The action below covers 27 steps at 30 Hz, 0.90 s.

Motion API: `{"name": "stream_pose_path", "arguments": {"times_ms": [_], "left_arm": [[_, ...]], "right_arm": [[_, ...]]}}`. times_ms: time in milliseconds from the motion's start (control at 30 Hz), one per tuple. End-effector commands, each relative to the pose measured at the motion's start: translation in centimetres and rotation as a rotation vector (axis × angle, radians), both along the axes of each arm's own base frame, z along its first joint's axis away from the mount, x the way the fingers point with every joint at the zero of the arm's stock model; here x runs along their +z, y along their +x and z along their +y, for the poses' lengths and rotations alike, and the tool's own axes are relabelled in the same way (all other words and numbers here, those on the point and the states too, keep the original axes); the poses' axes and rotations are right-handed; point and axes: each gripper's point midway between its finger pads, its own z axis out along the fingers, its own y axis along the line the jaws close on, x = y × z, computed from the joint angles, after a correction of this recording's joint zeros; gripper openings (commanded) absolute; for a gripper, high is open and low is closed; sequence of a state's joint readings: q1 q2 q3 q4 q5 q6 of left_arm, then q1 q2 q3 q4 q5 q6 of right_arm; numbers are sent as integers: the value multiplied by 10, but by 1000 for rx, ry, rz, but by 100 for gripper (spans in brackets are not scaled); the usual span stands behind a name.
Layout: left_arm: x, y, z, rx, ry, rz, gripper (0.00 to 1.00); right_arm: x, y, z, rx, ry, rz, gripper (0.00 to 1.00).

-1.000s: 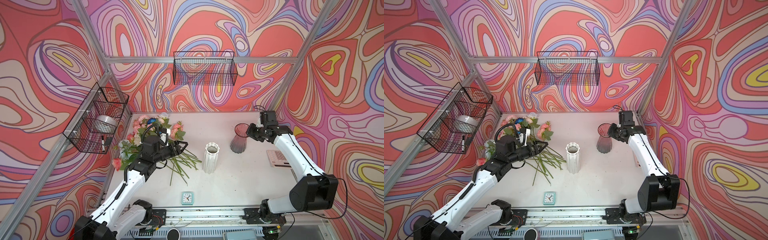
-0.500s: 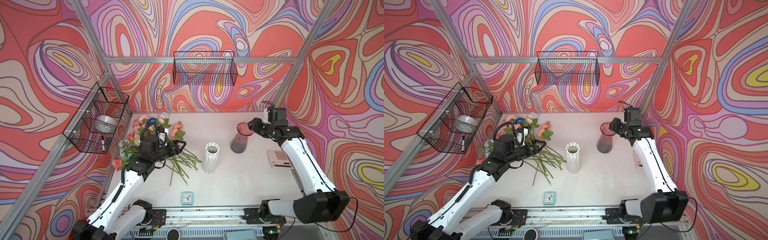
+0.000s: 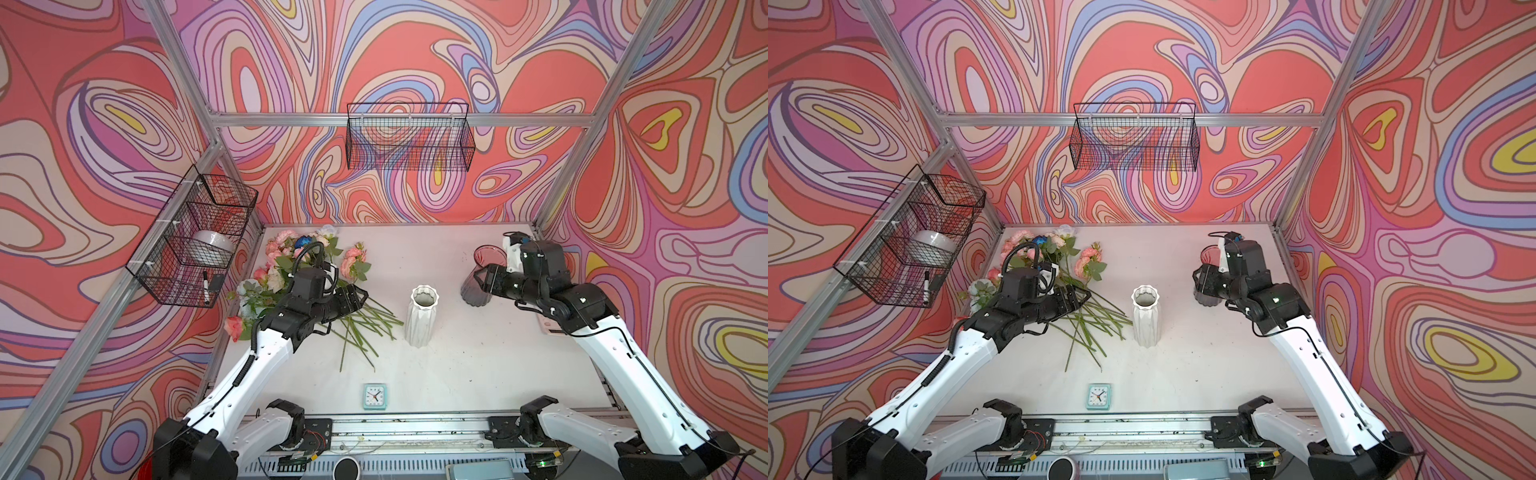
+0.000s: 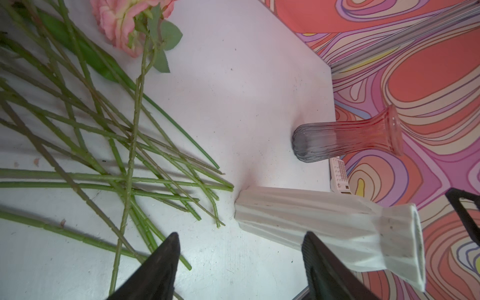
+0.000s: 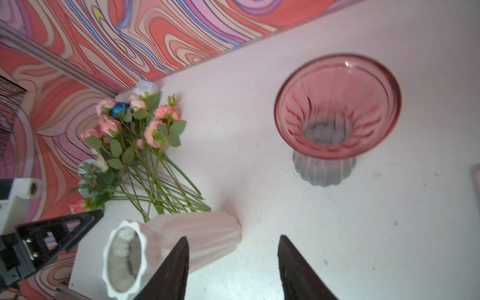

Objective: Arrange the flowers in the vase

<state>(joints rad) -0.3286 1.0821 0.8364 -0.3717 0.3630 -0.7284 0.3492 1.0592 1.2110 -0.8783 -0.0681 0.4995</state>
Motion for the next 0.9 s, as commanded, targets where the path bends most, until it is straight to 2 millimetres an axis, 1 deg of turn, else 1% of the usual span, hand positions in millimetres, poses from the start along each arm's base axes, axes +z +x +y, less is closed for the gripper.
{"name": "stream_pose_path", "arguments": {"times_ms": [0, 67, 100, 200, 233, 300, 333, 400, 533, 633, 733, 867], "left_arm": [[-8, 0, 3, 8, 42, 41, 73], [-13, 0, 3, 14, 40, 52, 73], [-15, 1, 3, 17, 39, 56, 73], [-20, 1, 2, 27, 31, 66, 74], [-22, 1, 2, 28, 29, 71, 75], [-24, 1, 1, 23, 24, 78, 75], [-25, 0, 1, 23, 24, 83, 75], [-28, -1, 1, 20, 29, 90, 75], [-31, -3, 2, 17, 34, 99, 75], [-34, -5, 2, 18, 35, 107, 75], [-34, -5, 2, 17, 33, 109, 75], [-37, -7, 4, 21, 45, 115, 75]], "right_arm": [[-49, -38, -3, 16, -27, 168, 55], [-78, -57, 3, 48, -14, 246, 56], [-93, -66, 9, 78, 8, 284, 56], [-128, -89, 47, 204, 151, 370, 56], [-140, -93, 58, 239, 183, 384, 56], [-161, -100, 75, 288, 203, 415, 53], [-169, -101, 85, 320, 227, 422, 53], [-183, -103, 98, 357, 278, 441, 52], [-212, -104, 109, 380, 343, 467, 52], [-220, -97, 120, 392, 402, 451, 49], [-229, -89, 127, 395, 424, 448, 45], [-239, -77, 135, 382, 455, 435, 45]]}}
